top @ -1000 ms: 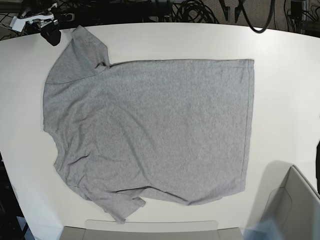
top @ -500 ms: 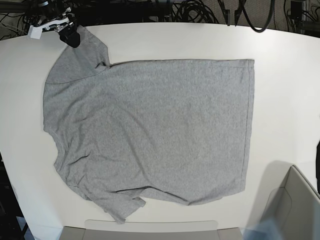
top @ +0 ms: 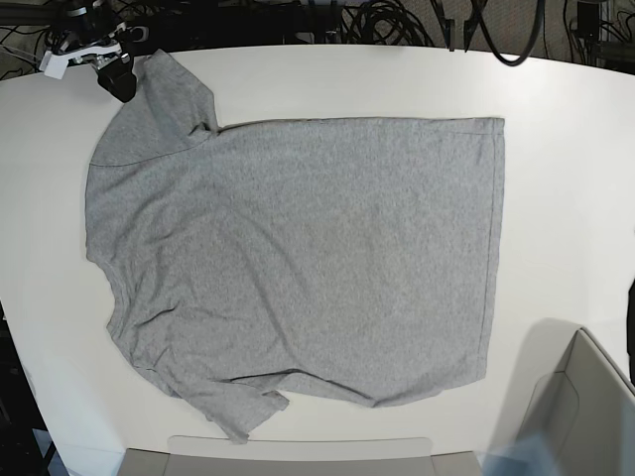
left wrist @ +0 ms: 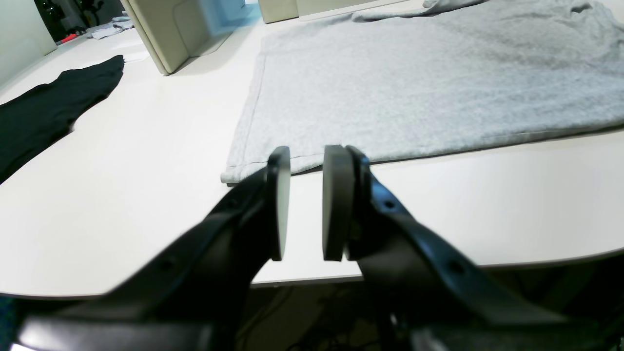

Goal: Fold the T-shirt properly
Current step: 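Move the right gripper down to the shirt's shoulder corner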

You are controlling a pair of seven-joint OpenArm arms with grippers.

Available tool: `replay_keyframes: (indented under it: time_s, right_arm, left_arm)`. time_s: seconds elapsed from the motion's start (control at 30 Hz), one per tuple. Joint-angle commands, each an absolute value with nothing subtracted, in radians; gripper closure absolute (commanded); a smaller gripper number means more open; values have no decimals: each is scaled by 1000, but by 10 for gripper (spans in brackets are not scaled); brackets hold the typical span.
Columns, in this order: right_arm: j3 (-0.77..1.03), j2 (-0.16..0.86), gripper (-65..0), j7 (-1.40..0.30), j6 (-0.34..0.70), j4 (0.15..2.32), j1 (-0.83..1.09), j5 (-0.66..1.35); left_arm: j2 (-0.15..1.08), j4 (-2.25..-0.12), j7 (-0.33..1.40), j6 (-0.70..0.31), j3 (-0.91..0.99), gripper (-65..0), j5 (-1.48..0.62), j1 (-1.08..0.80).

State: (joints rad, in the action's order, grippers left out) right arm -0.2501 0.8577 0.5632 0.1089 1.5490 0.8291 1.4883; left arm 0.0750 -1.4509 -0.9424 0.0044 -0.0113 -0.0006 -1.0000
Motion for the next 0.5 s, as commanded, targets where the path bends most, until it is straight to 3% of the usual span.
replay_keyframes:
  time_s: [0.0, 0.13, 0.3, 0.47]
  right_arm:
    - [-239, 874, -282, 581, 119, 1546, 834, 1484]
    - [-246, 869, -282, 575, 117, 1504, 811, 1484]
    - [-234, 826, -282, 340, 85, 1383, 710, 1484]
    - [-234, 799, -282, 217, 85, 1356, 665, 1484]
  left_arm:
    - [76, -1465, -967, 10, -10, -133, -1, -1021]
    - [76, -1465, -967, 10, -8, -133, -1, -1021]
    - [76, -1465, -966, 10, -8, -133, -4, -1007]
    - [76, -1481, -964, 10, -8, -133, -5, -1003]
